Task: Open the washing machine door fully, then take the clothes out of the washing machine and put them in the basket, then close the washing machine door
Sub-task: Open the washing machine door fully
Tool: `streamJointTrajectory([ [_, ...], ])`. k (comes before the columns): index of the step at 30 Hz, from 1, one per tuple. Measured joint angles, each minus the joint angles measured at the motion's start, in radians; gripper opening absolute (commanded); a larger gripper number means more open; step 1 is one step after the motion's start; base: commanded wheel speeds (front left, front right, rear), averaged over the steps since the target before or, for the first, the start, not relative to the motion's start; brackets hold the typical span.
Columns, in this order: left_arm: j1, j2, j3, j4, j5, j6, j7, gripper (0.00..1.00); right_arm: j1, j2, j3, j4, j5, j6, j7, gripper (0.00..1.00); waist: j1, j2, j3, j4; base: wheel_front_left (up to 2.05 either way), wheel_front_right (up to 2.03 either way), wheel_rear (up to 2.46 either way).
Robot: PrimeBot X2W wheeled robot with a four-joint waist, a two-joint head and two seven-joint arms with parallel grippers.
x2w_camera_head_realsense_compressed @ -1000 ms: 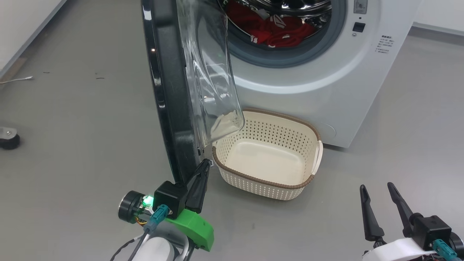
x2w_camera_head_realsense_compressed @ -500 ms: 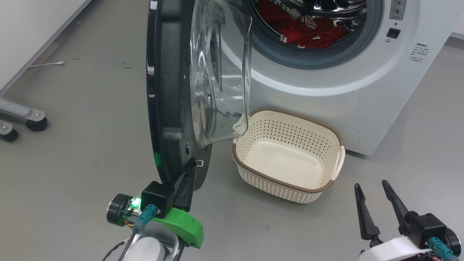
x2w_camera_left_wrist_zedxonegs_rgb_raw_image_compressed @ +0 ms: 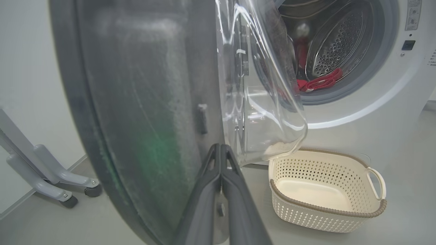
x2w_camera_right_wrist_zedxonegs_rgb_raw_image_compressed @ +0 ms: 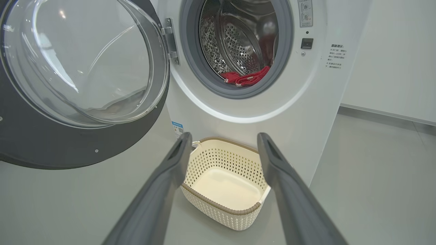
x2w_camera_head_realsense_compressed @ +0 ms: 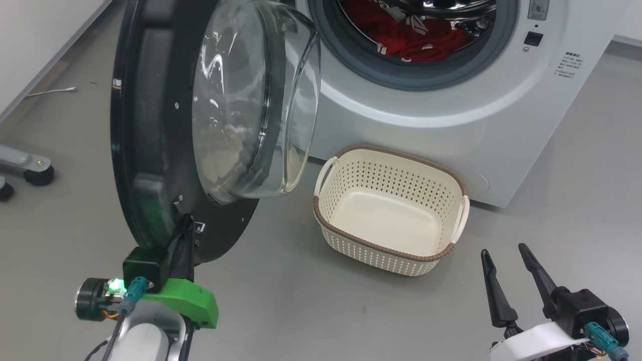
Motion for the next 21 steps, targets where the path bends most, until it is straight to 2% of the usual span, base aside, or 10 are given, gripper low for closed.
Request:
streamJointTrajectory([
  [10, -0.011, 0.011, 0.095, 0.014, 0.006, 0.003, -0.006, 0.00, -0.026, -0.002, 0.006, -0.001, -0.009, 0.015, 0.000, 1.00, 0.0000, 0.0000, 0.040, -0.036, 0.00, 0.00, 0.00],
  [21, -0.086, 0.011, 0.201, 0.039, -0.011, 0.003, -0.027, 0.00, -0.072, -0.027, -0.006, -0.017, -0.015, 0.016, 0.000, 1.00, 0.0000, 0.0000, 0.127, -0.065, 0.00, 0.00, 0.00],
])
